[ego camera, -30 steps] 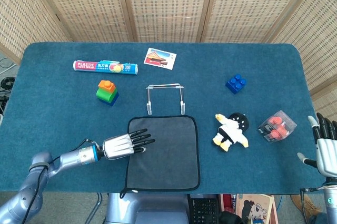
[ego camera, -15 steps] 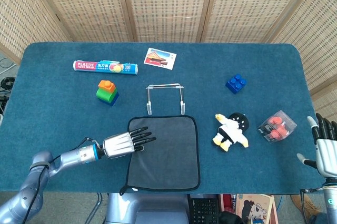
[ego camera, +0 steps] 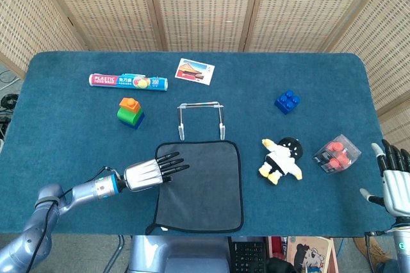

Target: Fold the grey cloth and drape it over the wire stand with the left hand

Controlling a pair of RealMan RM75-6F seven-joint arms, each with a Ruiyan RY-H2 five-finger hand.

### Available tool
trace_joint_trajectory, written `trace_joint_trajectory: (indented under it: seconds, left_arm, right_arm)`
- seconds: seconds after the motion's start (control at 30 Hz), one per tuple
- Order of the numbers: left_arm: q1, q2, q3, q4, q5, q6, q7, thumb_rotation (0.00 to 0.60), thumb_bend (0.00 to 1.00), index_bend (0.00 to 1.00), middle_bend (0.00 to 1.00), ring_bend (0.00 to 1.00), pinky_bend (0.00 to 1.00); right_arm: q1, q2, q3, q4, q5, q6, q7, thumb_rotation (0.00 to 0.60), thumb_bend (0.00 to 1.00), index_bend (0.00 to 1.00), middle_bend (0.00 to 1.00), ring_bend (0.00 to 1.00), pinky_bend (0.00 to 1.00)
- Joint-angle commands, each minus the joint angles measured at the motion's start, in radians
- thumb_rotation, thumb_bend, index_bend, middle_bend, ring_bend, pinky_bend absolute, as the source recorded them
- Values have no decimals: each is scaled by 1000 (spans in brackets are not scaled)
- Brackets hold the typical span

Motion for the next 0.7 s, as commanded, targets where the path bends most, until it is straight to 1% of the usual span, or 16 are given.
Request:
trace_joint_trajectory:
  seconds: [0.03, 0.2, 0.43, 0.7]
  left_arm:
    - [2, 1, 1, -1, -2, 2, 1, 600, 463, 688, 0, 0, 0]
    - [7, 4, 2, -5, -11, 4, 0, 600, 484, 751, 0, 0, 0]
    - [19, 20, 1, -7, -24, 18, -7, 600, 493, 755, 0, 0, 0]
    - [52, 61, -5, -7, -45, 51, -34, 600, 495, 754, 0, 0, 0]
  right_arm:
    - [0, 1, -1, -1, -1, 0, 1, 600, 0, 0, 0, 0, 0]
    - [-1, 3, -3, -2, -4, 1, 5, 600, 0, 0, 0, 0, 0]
    - [-3, 6, -4, -5, -7, 5, 8, 600, 0, 0, 0, 0, 0]
    - [-5, 5, -6, -6, -10, 10, 6, 600, 0, 0, 0, 0, 0]
